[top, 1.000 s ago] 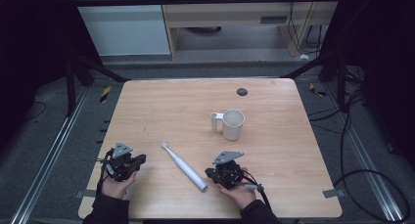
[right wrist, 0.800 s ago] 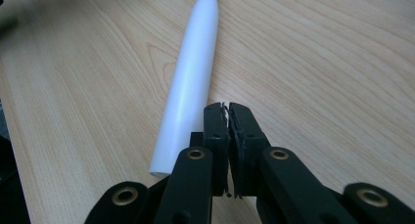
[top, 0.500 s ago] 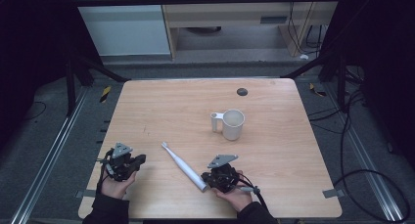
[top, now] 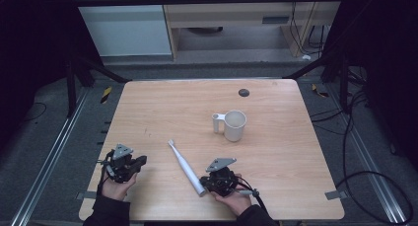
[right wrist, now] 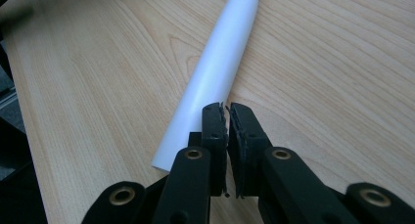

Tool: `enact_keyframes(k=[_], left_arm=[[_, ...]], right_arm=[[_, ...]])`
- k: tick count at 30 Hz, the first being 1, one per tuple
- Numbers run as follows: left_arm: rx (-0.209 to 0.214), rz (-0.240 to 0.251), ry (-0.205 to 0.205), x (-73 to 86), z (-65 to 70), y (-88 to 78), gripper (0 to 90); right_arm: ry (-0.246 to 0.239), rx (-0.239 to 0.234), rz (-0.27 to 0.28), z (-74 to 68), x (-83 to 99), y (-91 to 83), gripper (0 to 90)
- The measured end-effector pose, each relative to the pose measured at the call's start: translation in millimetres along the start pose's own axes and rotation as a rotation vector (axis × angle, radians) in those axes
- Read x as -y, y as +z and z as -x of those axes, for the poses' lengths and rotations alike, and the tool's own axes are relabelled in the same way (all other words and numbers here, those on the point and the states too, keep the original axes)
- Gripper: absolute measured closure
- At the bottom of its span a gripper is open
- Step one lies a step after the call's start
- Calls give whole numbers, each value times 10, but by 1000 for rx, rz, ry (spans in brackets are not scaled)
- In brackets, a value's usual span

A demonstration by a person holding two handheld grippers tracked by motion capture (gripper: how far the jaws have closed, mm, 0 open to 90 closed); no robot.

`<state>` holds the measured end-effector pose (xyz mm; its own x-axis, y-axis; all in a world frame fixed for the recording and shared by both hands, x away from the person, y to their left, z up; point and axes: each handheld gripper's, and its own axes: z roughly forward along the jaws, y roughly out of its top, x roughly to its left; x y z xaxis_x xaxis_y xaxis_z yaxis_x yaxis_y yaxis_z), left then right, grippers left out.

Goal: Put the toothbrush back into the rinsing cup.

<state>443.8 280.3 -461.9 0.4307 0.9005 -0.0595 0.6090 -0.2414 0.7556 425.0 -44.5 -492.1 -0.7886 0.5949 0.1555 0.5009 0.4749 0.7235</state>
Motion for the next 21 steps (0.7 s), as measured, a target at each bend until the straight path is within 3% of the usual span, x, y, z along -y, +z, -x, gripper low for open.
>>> enact_keyframes(k=[21], left_arm=[[1,0,2,-2,2,0,870]], right_arm=[[-14,-47,-18,-148,-6,124,853]])
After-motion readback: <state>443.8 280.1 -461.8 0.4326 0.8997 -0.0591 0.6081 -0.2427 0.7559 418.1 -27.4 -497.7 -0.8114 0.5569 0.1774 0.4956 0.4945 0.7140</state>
